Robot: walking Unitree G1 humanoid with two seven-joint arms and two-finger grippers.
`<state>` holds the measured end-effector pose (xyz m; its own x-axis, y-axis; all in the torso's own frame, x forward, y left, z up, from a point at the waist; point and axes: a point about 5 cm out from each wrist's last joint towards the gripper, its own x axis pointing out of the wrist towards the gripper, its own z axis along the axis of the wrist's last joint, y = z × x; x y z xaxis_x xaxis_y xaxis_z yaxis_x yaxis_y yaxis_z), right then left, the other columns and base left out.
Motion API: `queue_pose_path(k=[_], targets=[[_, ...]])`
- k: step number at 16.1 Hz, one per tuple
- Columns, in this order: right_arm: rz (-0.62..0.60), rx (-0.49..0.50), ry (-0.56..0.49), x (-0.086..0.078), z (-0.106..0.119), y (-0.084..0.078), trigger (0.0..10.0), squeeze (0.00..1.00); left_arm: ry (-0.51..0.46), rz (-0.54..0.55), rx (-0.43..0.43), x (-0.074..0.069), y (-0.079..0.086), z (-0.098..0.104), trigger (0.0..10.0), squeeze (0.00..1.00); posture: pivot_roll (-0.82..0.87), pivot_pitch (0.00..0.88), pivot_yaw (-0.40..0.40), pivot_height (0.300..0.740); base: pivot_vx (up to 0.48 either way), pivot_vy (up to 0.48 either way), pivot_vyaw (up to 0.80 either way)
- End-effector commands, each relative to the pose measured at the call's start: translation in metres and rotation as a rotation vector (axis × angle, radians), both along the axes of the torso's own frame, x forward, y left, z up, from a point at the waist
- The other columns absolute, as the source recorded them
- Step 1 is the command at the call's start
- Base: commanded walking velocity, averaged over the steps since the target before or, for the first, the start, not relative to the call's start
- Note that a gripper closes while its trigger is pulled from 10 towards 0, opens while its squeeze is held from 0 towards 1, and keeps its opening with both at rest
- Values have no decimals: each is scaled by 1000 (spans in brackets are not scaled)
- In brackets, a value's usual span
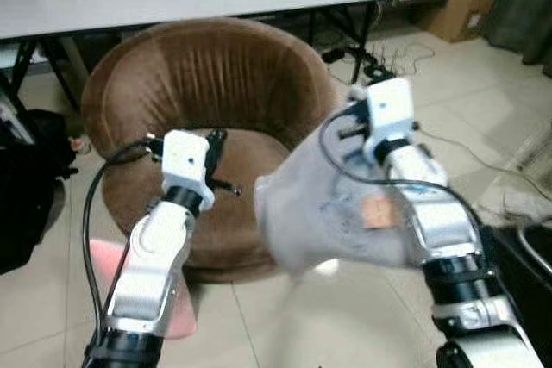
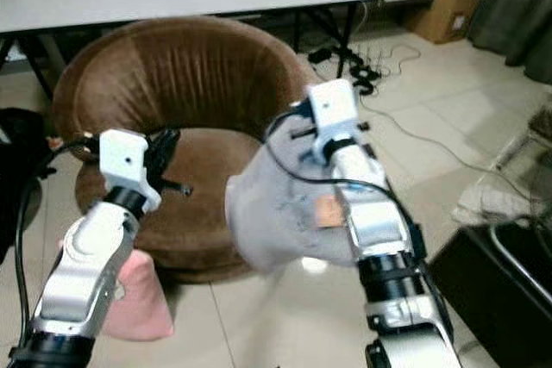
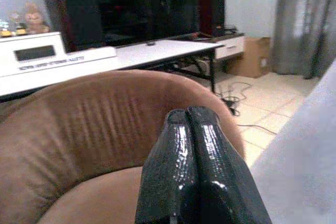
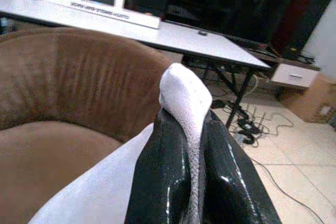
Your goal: Move the pillow to the sofa from floor
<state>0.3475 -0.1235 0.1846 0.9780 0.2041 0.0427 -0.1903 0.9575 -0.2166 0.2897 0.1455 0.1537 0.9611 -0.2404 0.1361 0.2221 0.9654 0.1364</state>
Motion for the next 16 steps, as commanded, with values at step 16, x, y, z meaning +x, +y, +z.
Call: queue_pose_path(k=[16], targets=[[33, 13, -56, 2, 15, 10, 10000, 0, 0, -1, 19, 2, 4, 1, 10000, 0, 92, 0, -20, 740, 441, 0, 0]])
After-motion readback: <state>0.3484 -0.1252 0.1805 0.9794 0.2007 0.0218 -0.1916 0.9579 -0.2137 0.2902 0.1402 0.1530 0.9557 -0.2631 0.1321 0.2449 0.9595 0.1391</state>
